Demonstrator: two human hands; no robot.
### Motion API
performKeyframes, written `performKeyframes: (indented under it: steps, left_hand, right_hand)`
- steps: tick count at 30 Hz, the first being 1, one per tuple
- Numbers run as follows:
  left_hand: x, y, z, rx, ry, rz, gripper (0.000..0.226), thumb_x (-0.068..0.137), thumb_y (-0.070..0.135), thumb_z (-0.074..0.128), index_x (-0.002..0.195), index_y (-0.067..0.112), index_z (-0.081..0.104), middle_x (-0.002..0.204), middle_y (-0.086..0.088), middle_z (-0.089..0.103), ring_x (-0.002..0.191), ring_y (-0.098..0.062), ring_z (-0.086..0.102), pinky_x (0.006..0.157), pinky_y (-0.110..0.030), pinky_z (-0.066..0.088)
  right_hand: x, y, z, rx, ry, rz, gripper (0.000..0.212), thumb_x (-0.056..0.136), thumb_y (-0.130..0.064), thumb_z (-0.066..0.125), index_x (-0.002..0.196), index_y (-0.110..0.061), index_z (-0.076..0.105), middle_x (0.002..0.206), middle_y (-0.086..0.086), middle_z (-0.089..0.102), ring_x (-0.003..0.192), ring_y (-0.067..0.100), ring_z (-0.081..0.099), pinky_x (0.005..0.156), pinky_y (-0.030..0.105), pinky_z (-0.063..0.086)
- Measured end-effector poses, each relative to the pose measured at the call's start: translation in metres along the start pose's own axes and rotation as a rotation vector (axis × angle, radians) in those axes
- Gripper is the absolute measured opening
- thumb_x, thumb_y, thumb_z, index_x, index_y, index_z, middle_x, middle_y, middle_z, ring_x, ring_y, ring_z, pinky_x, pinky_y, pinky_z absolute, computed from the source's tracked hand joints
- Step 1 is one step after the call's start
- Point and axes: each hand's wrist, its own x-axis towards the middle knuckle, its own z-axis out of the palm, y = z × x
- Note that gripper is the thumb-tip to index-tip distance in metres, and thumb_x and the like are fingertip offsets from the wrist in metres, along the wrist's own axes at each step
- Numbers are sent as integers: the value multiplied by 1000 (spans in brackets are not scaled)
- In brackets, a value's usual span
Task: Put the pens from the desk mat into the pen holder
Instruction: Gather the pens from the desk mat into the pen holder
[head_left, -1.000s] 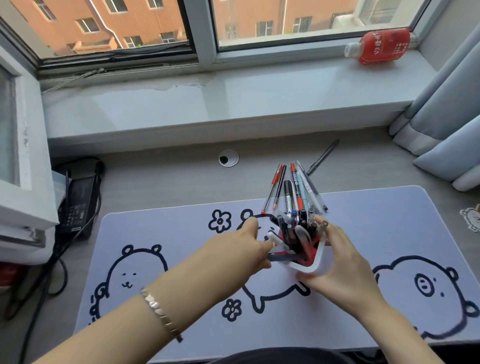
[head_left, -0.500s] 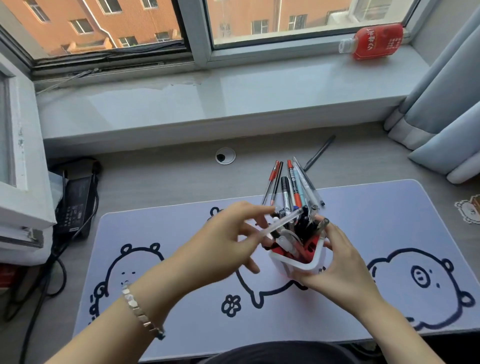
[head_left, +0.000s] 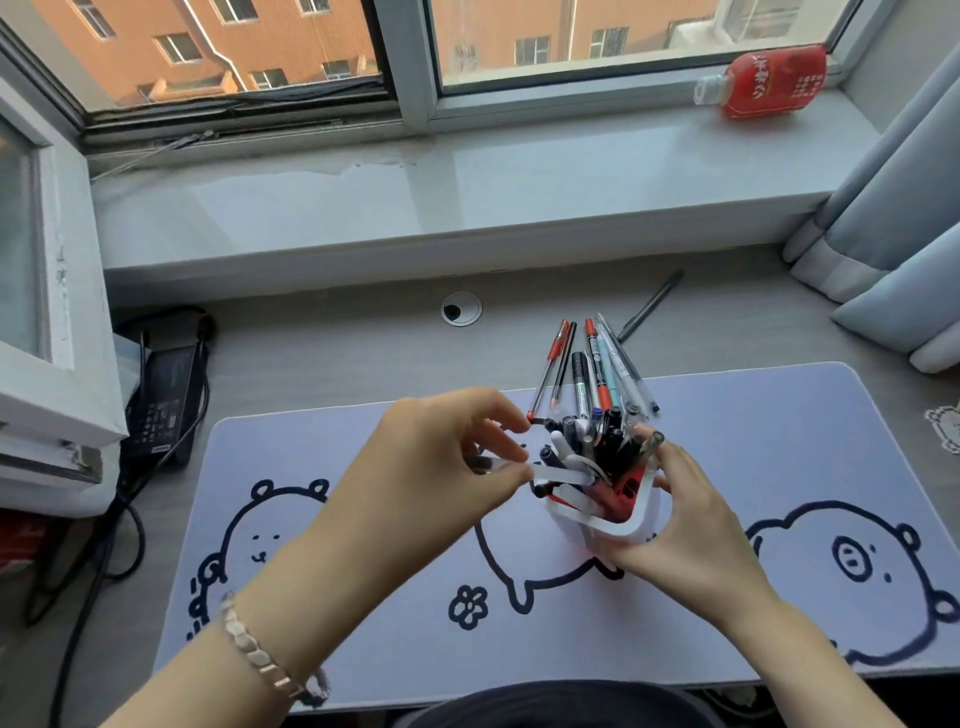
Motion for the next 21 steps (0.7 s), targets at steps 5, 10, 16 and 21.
performKeyframes:
  steps: [5, 10, 16, 21]
  left_hand:
    - [-5, 1, 33, 379, 142, 257, 26, 74, 22, 65, 98, 28, 61, 92, 11, 69, 86, -12, 57, 71, -25, 48]
    - [-3, -8, 66, 235, 242, 371, 46, 85, 29, 52, 129, 24, 41, 141, -7, 42, 128, -17, 35, 107, -31, 27]
    - [17, -12, 60, 167, 80, 240, 69, 76, 59, 44, 138, 41, 19, 155, 5, 11, 143, -9, 4, 117, -43, 11]
    - [18, -49, 31, -101, -94, 8, 110, 52, 69, 68, 132, 56, -7, 142, 41, -5, 138, 10, 1, 114, -19, 13]
  right_hand:
    - [0, -7, 4, -38, -2, -94, 94, 52, -26, 83, 126, -50, 30, 123, -26, 46, 107, -3, 48, 76, 5, 38]
    - [-1, -24, 9, -40, 40, -242, 77, 59, -40, 67, 130, -35, 37, 129, -22, 48, 114, -1, 49, 85, 8, 44]
    - [10, -31, 23, 68, -105, -148, 66, 57, -35, 75, 109, -52, 38, 106, -31, 52, 96, -9, 52, 78, 16, 47]
    - [16, -14, 15, 64, -73, -93, 80, 52, -32, 82, 118, -45, 39, 110, -30, 51, 98, -20, 46, 77, 18, 46]
